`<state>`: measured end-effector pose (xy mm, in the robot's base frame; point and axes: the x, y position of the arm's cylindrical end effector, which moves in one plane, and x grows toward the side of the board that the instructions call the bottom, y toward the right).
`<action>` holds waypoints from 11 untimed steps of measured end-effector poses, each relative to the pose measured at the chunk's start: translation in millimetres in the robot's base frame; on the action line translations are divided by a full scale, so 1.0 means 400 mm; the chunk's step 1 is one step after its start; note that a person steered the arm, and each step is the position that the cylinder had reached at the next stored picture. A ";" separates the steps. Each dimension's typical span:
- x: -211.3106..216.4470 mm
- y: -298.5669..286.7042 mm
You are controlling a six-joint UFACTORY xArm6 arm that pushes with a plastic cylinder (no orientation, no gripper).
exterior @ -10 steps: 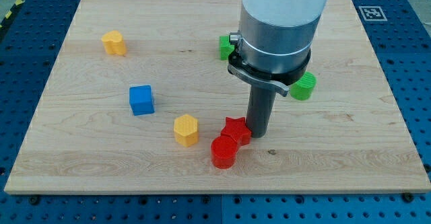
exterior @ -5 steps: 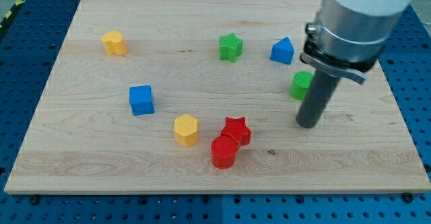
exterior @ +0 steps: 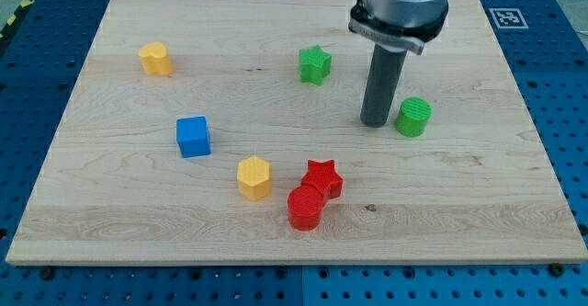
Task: Move the blue triangle to the top center
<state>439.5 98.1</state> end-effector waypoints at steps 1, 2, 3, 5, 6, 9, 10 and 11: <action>-0.119 0.032; -0.166 0.061; -0.176 0.061; -0.276 0.061; -0.204 0.099; -0.270 0.167; -0.306 0.121; -0.364 0.101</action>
<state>293.8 138.3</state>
